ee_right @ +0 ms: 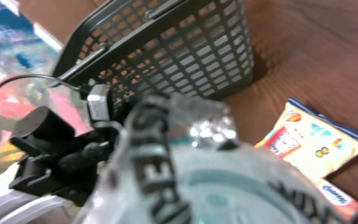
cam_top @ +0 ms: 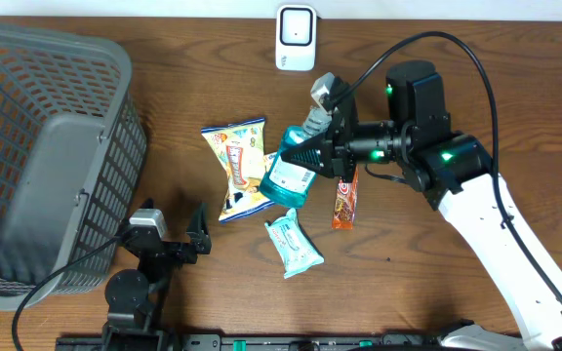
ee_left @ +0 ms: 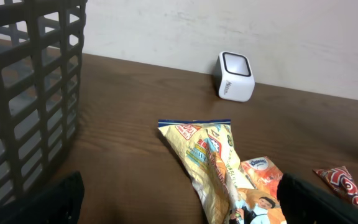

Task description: Scan the item barcode

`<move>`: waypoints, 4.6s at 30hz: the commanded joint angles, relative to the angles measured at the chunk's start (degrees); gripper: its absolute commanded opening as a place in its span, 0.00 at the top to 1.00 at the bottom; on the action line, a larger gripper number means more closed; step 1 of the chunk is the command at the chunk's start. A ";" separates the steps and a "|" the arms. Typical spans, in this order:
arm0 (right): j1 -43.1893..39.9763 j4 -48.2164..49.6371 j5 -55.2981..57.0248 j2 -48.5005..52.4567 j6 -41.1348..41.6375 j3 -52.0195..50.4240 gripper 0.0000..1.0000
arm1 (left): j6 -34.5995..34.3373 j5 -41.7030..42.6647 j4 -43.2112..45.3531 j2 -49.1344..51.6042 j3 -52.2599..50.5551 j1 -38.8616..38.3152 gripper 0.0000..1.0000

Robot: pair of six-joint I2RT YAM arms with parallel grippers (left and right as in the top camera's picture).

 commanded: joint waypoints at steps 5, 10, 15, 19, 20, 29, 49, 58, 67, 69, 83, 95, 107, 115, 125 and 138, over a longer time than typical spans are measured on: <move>0.42 -0.42 3.23 -1.49 -2.69 1.79 0.95 | -0.92 0.37 -0.79 -0.04 -1.62 0.24 0.02; 2.23 0.35 23.39 -1.14 -8.72 1.75 0.90 | -0.92 0.37 -0.79 -0.04 -1.62 0.24 0.02; 7.04 5.22 44.24 3.17 -15.93 1.75 0.87 | -0.92 0.37 -0.79 -0.04 -1.62 0.24 0.02; 7.52 10.49 54.64 9.20 -15.91 1.75 0.85 | -0.92 0.37 -0.79 -0.04 -1.62 0.24 0.02; 7.48 11.89 56.59 10.49 -16.04 1.75 0.85 | -0.92 0.37 -0.79 -0.04 -1.62 0.24 0.02; 7.58 24.79 68.96 19.43 -24.28 2.99 0.87 | -0.92 0.37 -0.79 -0.04 -1.62 0.24 0.02; 7.61 30.97 89.57 59.63 -49.66 54.18 0.85 | -0.92 0.37 -0.79 -0.04 -1.62 0.24 0.02; 7.45 31.08 94.03 71.19 -55.95 65.85 0.85 | -0.92 0.37 -0.79 -0.04 -1.62 0.24 0.02; 8.02 33.03 97.98 71.25 -63.04 65.85 0.83 | -0.92 0.37 -0.79 -0.04 -1.62 0.24 0.02; 8.02 32.61 99.71 71.06 -62.86 65.85 0.84 | -0.92 0.37 -0.79 -0.04 -1.62 0.24 0.02; -2.10 -6.27 109.70 61.31 -40.17 65.83 0.93 | -0.92 0.37 -0.79 -0.04 -1.62 0.24 0.02; -26.18 -30.64 101.39 60.87 -16.22 61.72 0.96 | -0.92 0.37 -0.79 -0.04 -1.62 0.24 0.02; -47.93 -26.01 100.48 60.87 -16.22 50.58 0.94 | -0.92 0.37 -0.79 -0.04 -1.62 0.24 0.02; -56.37 -25.27 91.54 60.85 -14.19 49.64 0.60 | -0.92 0.37 -0.79 -0.04 -1.62 0.24 0.02; -55.98 -25.70 88.28 58.18 -7.08 49.70 0.01 | -0.92 0.37 -0.79 -0.04 -1.62 0.24 0.02; -45.44 -31.76 29.07 32.04 -2.84 49.75 0.01 | -0.92 0.37 -0.79 -0.04 -1.62 0.24 0.02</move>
